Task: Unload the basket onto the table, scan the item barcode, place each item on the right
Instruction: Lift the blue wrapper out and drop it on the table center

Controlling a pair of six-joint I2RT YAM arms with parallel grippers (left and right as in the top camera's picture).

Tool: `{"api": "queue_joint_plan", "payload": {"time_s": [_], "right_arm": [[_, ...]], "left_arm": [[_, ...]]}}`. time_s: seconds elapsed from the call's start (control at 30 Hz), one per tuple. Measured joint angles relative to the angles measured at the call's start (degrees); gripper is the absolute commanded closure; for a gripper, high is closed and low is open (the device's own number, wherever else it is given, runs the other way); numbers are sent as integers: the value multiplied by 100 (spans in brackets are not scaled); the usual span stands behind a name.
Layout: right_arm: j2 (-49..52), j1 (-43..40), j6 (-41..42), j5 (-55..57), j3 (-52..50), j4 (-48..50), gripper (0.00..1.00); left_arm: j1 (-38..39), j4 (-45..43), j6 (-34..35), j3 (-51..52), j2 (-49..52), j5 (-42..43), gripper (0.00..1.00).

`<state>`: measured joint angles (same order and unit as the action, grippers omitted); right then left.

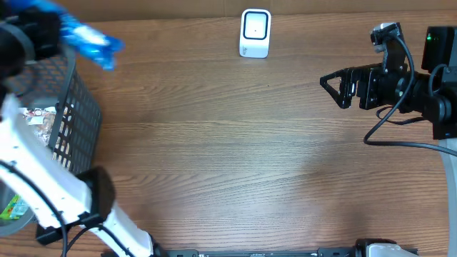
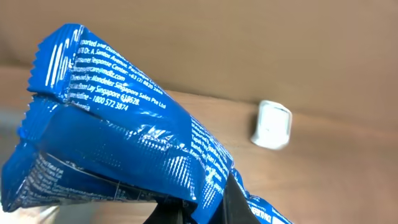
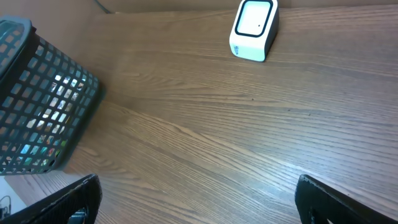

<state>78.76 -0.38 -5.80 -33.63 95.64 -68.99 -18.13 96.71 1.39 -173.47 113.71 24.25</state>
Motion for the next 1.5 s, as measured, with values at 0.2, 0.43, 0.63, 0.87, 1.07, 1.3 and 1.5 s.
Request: {"api": "queue_joint_plan", "payload": {"time_s": [0.2,0.43,0.63,0.87,1.07,1.3,1.5], "right_arm": [[0,0,2,-2,0,-44,0],[0,0,0,0,0,-50,0],[0,0,2,-2,0,-46,0],[0,0,0,0,0,-87,0],[0,0,4,0,0,-90,0],[0,0,4,-2,0,-96,0],[0,0,2,0,0,-87,0]], "left_arm": [[1475,-4,125,1410,-11,-562,96],[2796,-444,1027,3987,31,-1816,96],[3528,-2100,1812,6043,61,-1891,96],[4046,-3805,3182,7844,83,-1672,96],[4197,-3934,3886,8461,85,-1631,96],[4194,-3158,4190,8467,83,-1777,96],[4194,-3252,4636,8467,83,-2026,1]]}}
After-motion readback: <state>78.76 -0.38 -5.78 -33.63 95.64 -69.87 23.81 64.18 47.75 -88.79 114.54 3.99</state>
